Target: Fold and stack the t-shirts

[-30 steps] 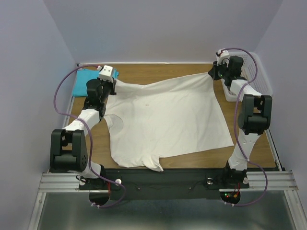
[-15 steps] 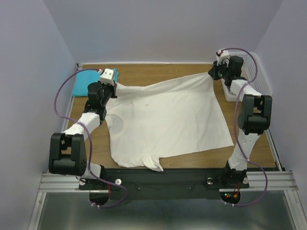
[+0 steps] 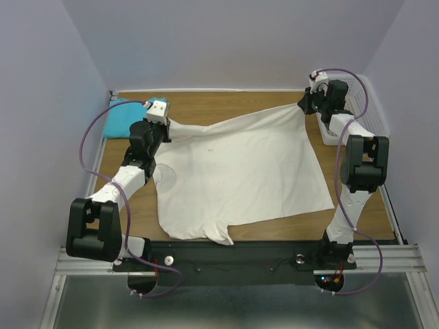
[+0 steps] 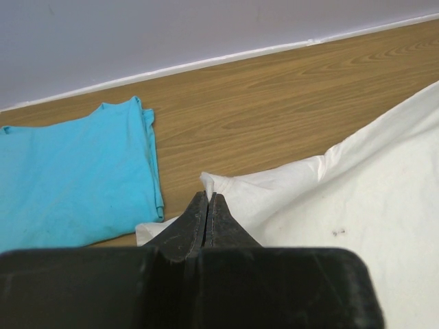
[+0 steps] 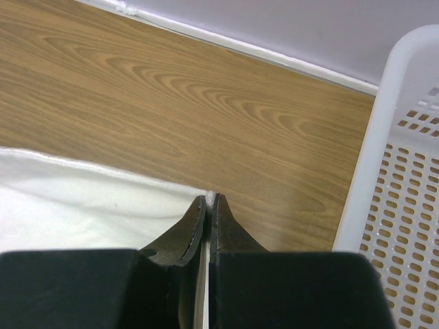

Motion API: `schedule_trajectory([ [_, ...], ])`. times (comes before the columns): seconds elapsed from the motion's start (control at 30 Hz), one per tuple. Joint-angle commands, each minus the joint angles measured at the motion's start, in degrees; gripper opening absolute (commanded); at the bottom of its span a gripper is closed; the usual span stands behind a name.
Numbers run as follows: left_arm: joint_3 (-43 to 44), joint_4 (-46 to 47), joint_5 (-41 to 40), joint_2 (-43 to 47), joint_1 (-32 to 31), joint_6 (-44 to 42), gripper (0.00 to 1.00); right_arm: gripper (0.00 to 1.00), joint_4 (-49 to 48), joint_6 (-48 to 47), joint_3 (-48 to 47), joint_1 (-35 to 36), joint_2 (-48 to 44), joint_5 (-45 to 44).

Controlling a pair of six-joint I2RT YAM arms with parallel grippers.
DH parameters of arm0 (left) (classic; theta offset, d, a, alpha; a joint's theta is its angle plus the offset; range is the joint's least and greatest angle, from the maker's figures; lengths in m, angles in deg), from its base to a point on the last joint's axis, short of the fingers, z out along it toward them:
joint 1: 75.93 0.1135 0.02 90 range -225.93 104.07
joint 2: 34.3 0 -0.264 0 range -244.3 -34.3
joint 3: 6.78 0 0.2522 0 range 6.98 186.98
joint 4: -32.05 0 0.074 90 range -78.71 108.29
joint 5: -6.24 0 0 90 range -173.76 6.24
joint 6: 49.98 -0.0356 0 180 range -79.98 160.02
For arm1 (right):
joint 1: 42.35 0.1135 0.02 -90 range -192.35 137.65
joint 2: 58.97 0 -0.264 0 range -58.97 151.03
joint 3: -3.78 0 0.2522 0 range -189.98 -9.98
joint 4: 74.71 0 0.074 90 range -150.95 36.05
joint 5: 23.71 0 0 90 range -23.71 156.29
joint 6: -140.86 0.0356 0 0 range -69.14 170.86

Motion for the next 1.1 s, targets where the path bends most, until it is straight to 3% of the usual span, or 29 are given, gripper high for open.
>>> schedule_trajectory([
  [0.0,-0.8,1.7,-1.3,3.0,-0.3,0.2,0.0,0.01,-3.9,-0.4,0.8,-0.6,-3.5,-0.4],
  [0.63,-2.9,0.0,-0.9,6.2,-1.0,0.6,0.0,0.01,-4.4,-2.2,4.4,-0.7,-6.8,0.3],
  [1.07,-4.1,-0.5,1.7,8.1,-1.8,0.2,0.0,0.04,-4.3,-1.6,2.2,-0.7,-3.9,0.3],
])
